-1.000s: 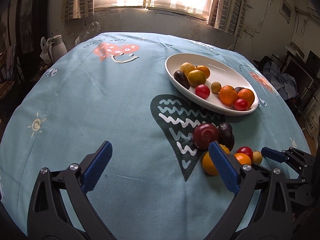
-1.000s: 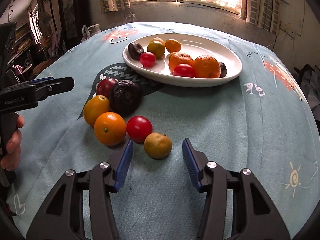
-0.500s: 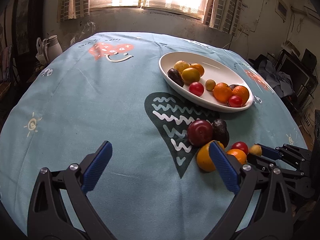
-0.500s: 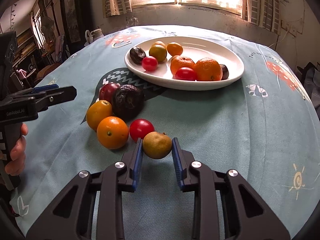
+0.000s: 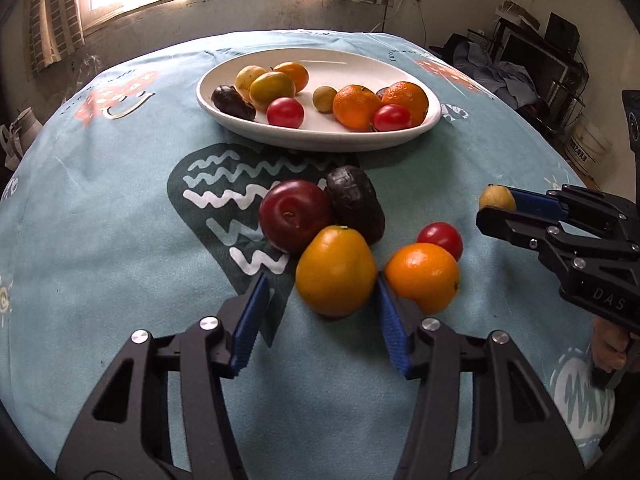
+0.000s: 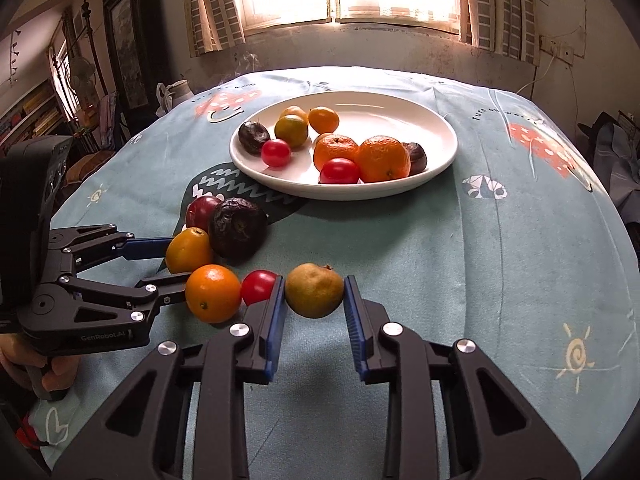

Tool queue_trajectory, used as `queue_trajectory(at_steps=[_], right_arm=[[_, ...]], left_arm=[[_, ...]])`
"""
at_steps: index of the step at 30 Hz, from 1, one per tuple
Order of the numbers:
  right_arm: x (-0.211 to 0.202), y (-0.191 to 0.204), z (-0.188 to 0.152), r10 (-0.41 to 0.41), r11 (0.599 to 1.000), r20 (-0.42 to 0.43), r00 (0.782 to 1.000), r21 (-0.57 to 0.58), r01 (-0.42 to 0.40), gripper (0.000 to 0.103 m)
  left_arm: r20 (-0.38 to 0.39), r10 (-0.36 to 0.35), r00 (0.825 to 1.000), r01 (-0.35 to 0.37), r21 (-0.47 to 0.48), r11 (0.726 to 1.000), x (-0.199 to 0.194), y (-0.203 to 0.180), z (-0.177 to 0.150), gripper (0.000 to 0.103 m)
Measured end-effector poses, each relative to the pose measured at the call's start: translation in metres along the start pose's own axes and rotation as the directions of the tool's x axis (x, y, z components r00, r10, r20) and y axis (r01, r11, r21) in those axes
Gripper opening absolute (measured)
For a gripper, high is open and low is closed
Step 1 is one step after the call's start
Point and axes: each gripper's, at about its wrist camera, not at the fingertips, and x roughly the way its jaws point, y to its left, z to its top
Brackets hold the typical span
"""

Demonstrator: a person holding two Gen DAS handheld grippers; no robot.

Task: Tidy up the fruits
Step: 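Grasp a yellow-green citrus with the right tool while the left tool grasps a yellow-orange citrus, then release both citrus fruits onto the white plate and withdraw both tools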

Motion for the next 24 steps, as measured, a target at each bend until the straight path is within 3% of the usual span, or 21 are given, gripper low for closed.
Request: queue_trajectory(at_steps=[5, 7, 15, 18, 21, 24], right_arm=[[-0.001, -0.001, 0.001, -0.003, 1.0, 0.002, 1.0, 0.003, 0.003, 0.029], [-0.001, -0.001, 0.001, -0.003, 1.0, 0.001, 1.0, 0.002, 0.003, 0.029], [0.001, 0.001, -0.001, 0.003, 1.0, -0.01, 1.0, -0.005, -0.003, 0.029], [-0.004, 0.001, 0.0, 0.091, 0.996, 0.01, 0.996, 0.008, -0.091, 0.029], [-0.011, -0.003, 0.017, 0.169, 0.983, 0.068, 0.983, 0.061, -0.173, 0.029], [-0.008, -0.01, 0.046, 0.114, 0.988, 0.143, 0.983, 0.09, -0.128, 0.029]], left_arm=[[0.01, 0.034, 0.999, -0.034, 0.057, 0.998, 0.006, -0.008, 0.004, 0.049], [0.011, 0.007, 1.0, -0.007, 0.052, 0.999, 0.005, -0.008, 0.004, 0.039], [0.026, -0.022, 0.999, 0.023, -0.02, 1.0, -0.009, -0.005, -0.003, 0.038], [0.054, -0.06, 0.997, 0.062, -0.04, 0.997, -0.023, -0.001, 0.0, 0.038], [0.074, -0.079, 0.994, 0.082, -0.028, 0.996, -0.032, 0.005, 0.026, 0.038], [0.118, -0.079, 0.99, 0.084, -0.034, 0.996, -0.032, 0.016, 0.07, 0.038]])
